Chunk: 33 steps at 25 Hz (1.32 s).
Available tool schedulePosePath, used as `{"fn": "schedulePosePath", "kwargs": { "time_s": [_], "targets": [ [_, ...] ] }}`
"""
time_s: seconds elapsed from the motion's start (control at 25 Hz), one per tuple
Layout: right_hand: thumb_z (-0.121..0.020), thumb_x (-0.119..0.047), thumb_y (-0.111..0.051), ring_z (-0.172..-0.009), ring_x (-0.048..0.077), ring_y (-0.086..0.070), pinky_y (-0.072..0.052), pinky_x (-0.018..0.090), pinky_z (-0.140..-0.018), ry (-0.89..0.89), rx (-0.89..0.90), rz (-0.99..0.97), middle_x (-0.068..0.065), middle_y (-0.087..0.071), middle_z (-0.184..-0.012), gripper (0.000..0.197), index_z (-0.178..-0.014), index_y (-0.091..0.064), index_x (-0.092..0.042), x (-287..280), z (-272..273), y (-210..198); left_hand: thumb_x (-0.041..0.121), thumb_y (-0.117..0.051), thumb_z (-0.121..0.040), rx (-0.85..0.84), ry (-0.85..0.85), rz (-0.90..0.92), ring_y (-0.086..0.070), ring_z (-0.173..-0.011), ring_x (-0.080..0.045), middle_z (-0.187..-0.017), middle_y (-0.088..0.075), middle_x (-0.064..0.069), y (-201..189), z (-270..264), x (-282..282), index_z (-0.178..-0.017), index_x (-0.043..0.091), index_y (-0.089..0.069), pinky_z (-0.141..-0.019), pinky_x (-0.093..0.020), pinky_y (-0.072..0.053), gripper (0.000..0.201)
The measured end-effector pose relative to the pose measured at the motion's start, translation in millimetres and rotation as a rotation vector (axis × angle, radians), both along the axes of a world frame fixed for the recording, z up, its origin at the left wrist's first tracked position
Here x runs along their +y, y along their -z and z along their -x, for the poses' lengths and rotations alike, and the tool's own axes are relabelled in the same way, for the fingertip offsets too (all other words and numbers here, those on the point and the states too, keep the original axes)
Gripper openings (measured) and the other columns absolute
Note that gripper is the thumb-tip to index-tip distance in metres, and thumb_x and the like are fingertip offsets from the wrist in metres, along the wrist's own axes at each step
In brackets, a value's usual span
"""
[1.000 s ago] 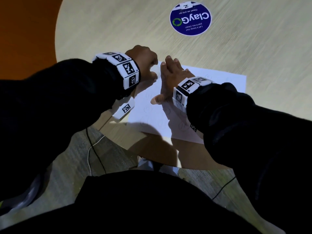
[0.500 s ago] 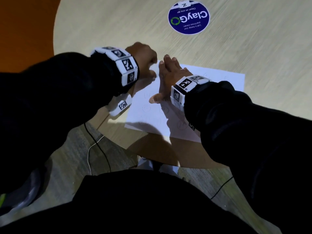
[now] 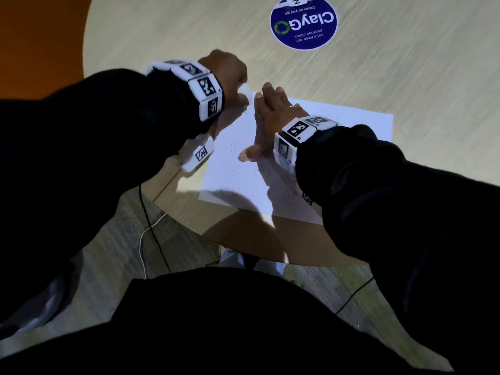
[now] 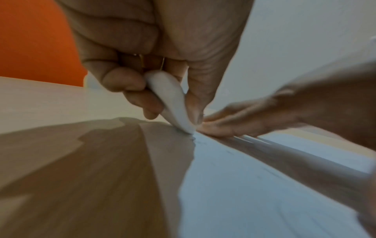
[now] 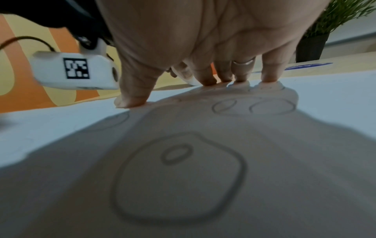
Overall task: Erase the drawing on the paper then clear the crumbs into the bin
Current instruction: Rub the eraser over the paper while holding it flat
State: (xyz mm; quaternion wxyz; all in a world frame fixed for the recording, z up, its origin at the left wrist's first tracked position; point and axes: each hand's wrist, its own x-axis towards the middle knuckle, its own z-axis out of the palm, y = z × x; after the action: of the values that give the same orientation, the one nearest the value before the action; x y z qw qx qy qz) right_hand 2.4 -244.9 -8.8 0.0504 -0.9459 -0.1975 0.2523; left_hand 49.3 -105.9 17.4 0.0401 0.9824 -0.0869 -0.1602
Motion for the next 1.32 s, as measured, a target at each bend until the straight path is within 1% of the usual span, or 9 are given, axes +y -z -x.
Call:
{"fn": "schedulePosePath", "kwargs": {
  "time_s": [0.12,0.24,0.32,0.4,0.56,0.72,0.88,0.96,1.32],
  "targets": [
    [-0.066,-0.069,-0.068,-0.146,0.027,0.006,-0.016,0.053,-0.113,0.002,-0.002,-0.002,0.008,0.009,-0.158,0.127,-0.151,0.003,-0.007,0,0,-1,0.032,-0.071,-0.084,-0.001,0.012,-0.009,-0.054,-0.111,-0.034,-0.117,-0.063,-0.013,-1,-1,-1,-0.118,0.007,-0.064,-0.080,-0.033,-0.040,0.043],
    [-0.067,-0.070,-0.066,-0.146,0.027,0.008,-0.013,0.052,-0.114,0.002,0.014,0.002,0.008,0.012,-0.158,0.126,-0.151,0.006,-0.008,-2,-1,-2,0.033,-0.071,-0.083,0.014,0.047,-0.031,-0.052,-0.114,-0.033,-0.119,-0.062,-0.011,0,6,-5,-0.119,0.010,-0.064,-0.085,-0.035,-0.042,0.044],
    [-0.067,-0.070,-0.066,-0.146,0.027,0.008,-0.013,0.052,-0.114,-0.002,0.018,0.000,0.008,0.012,-0.158,0.127,-0.151,0.005,-0.008,-1,-1,-1,0.031,-0.071,-0.084,-0.001,0.009,-0.016,-0.053,-0.115,-0.034,-0.121,-0.062,-0.012,-3,-2,-1,-0.121,0.010,-0.063,-0.086,-0.036,-0.042,0.044],
    [-0.065,-0.071,-0.067,-0.146,0.028,0.007,-0.015,0.053,-0.113,-0.007,0.007,-0.004,0.009,0.010,-0.158,0.128,-0.151,0.004,-0.007,0,-1,0,0.031,-0.070,-0.084,-0.007,-0.009,-0.009,-0.054,-0.114,-0.034,-0.120,-0.063,-0.013,-5,-5,1,-0.120,0.010,-0.063,-0.083,-0.034,-0.042,0.042],
    [-0.065,-0.072,-0.067,-0.146,0.028,0.007,-0.015,0.054,-0.113,0.002,0.005,-0.007,0.009,0.009,-0.158,0.129,-0.151,0.003,-0.007,-1,-1,4,0.032,-0.071,-0.083,0.000,0.054,-0.054,-0.056,-0.108,-0.033,-0.112,-0.064,-0.012,4,12,-3,-0.113,0.010,-0.066,-0.077,-0.032,-0.040,0.038],
    [-0.065,-0.070,-0.067,-0.147,0.028,0.005,-0.017,0.053,-0.113,0.001,-0.020,-0.005,0.009,0.007,-0.158,0.126,-0.151,0.001,-0.007,-1,0,2,0.034,-0.072,-0.083,0.000,0.006,-0.041,-0.052,-0.113,-0.036,-0.119,-0.062,-0.015,-8,-4,6,-0.120,0.008,-0.063,-0.084,-0.037,-0.042,0.047],
    [-0.066,-0.068,-0.069,-0.147,0.027,0.006,-0.014,0.052,-0.114,0.008,-0.002,-0.009,0.008,0.009,-0.159,0.126,-0.151,0.003,-0.008,-1,-1,1,0.036,-0.073,-0.081,0.016,-0.003,0.051,-0.054,-0.112,-0.032,-0.118,-0.064,-0.011,-4,-2,9,-0.121,0.010,-0.063,-0.088,-0.035,-0.042,0.048],
    [-0.067,-0.068,-0.069,-0.147,0.027,0.007,-0.012,0.052,-0.115,0.013,0.011,-0.001,0.008,0.011,-0.159,0.126,-0.151,0.005,-0.009,0,-2,2,0.035,-0.072,-0.081,0.030,0.007,0.069,-0.054,-0.112,-0.030,-0.117,-0.064,-0.010,-1,4,4,-0.120,0.010,-0.063,-0.086,-0.034,-0.042,0.047],
    [-0.065,-0.071,-0.067,-0.146,0.028,0.007,-0.012,0.052,-0.114,0.005,0.014,-0.003,0.009,0.011,-0.158,0.128,-0.150,0.004,-0.008,-2,-2,3,0.034,-0.073,-0.082,0.012,0.056,-0.022,-0.049,-0.118,-0.033,-0.124,-0.058,-0.012,4,11,2,-0.125,0.013,-0.061,-0.086,-0.036,-0.041,0.049]
  ]
}}
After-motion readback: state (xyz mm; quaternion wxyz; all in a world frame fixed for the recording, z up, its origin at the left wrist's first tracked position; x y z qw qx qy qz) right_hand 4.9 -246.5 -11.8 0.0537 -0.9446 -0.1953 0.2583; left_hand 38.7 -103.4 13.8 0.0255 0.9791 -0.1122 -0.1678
